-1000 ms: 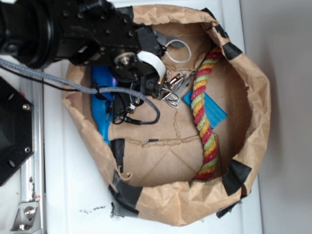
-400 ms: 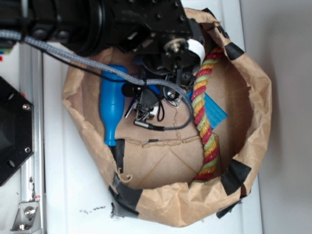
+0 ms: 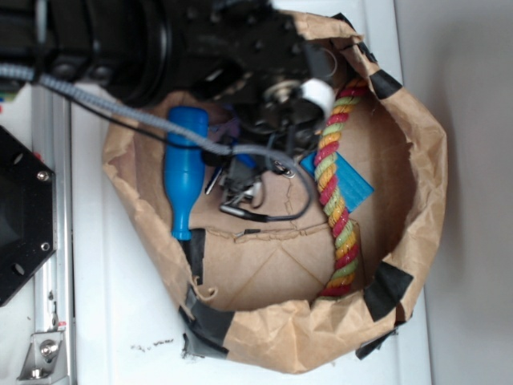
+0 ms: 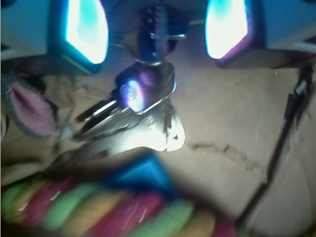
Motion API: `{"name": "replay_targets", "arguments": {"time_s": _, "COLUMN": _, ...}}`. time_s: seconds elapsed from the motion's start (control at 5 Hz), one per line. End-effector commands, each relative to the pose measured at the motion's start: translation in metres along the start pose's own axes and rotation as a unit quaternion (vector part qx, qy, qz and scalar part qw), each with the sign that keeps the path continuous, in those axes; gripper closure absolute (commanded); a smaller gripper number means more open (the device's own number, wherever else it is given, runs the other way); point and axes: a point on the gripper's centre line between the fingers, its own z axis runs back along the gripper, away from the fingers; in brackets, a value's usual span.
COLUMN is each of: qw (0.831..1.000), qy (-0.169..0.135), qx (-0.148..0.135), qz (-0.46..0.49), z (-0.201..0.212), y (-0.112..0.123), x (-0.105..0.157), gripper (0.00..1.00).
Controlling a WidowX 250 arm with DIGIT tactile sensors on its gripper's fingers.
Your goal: Grab the silver keys.
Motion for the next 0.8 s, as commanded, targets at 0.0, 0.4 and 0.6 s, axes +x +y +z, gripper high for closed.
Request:
{"name": "replay_targets", "arguments": {"time_s": 0.0, "qw": 0.999, "qy": -0.048, "qx": 0.01, "qz": 0.012, "z": 0.002, "y": -0.007, "x": -0.008, "gripper": 1.0}}
{"name": "replay_targets", "arguments": {"time_s": 0.4, "qw": 0.998, "qy": -0.051, "qx": 0.021, "qz": 0.012, "z": -0.01, "y": -0.007, "x": -0.055, "gripper": 1.0}}
{"name": "replay_targets", "arguments": {"time_s": 0.6, "qw": 0.998, "qy": -0.055, "qx": 0.02, "qz": 0.016, "z": -0.012, "y": -0.008, "x": -0.077, "gripper": 1.0}}
